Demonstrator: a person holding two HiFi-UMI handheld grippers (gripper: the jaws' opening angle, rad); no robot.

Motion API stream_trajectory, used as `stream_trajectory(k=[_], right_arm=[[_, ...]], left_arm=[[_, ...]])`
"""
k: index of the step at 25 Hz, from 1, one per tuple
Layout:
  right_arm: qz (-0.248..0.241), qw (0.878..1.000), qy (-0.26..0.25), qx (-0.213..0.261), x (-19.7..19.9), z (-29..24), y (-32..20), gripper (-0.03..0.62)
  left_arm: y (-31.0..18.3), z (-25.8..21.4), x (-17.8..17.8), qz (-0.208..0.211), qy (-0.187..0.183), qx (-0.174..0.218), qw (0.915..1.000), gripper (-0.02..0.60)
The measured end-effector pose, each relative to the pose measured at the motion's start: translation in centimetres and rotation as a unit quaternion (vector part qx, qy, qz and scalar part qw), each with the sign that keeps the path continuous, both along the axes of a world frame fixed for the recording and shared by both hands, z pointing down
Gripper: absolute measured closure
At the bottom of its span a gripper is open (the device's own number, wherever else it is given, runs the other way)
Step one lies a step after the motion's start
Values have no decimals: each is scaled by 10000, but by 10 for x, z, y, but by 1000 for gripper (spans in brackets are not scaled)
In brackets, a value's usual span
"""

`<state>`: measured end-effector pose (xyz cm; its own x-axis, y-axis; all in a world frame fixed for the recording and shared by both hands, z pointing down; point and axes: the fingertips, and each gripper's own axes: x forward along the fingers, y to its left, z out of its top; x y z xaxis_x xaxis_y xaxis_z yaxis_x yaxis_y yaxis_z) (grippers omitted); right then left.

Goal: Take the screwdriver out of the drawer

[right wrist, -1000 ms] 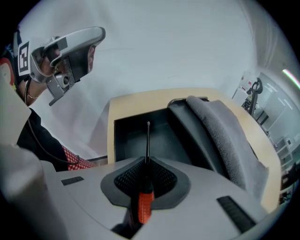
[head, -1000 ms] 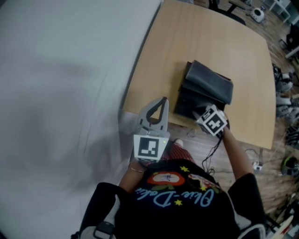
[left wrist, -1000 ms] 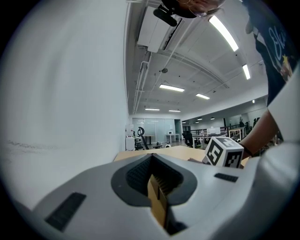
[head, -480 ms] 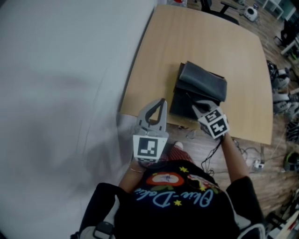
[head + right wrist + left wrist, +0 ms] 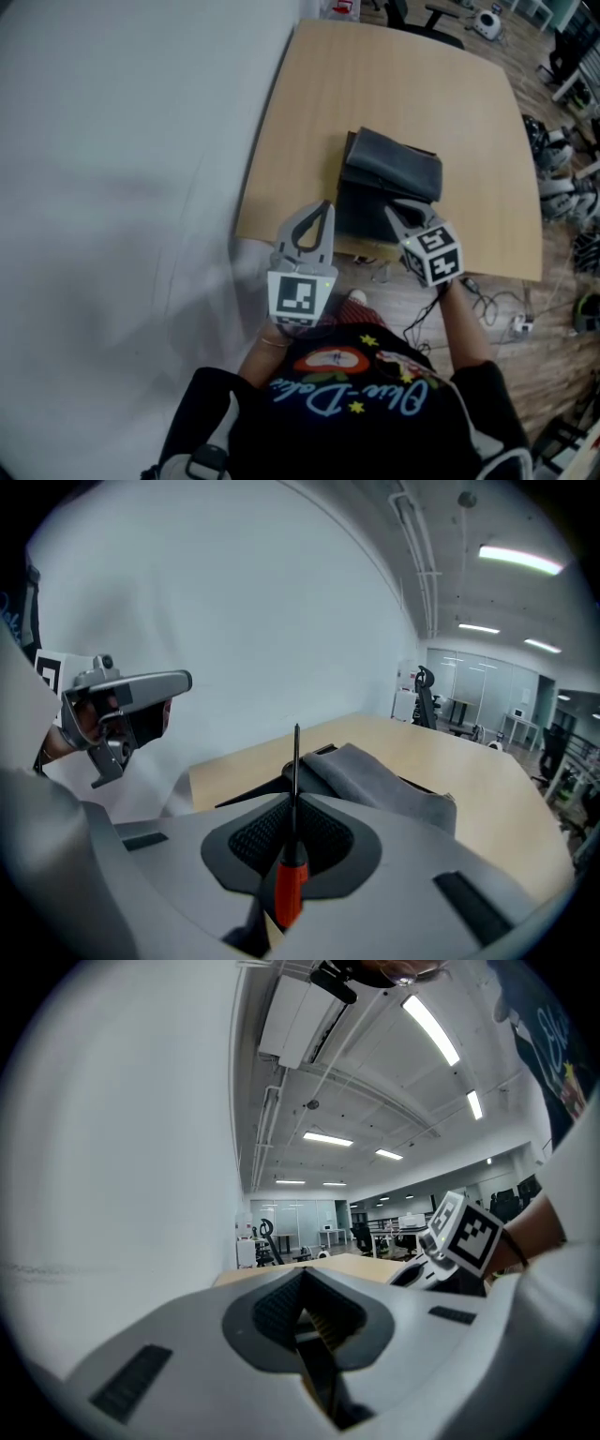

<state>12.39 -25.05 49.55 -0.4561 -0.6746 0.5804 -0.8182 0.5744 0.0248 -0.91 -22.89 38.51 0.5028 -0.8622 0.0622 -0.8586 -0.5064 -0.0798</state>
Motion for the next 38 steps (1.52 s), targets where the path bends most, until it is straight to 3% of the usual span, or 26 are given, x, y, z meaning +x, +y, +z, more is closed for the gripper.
stream_trajectory(k=[15,27,38], right_arm=[[626,9875,-1296,642,13,-78,14,563],[851,9783,-1583,1030,21,-115,29,563],[1067,9739,-1648,1140,32,-118,29,563]], left_arm=[[0,-8,29,396,-61,89,9992,581],[1,-14,47,670,-20,156,9976,581],[0,-10,52,736,49,75,9972,581]])
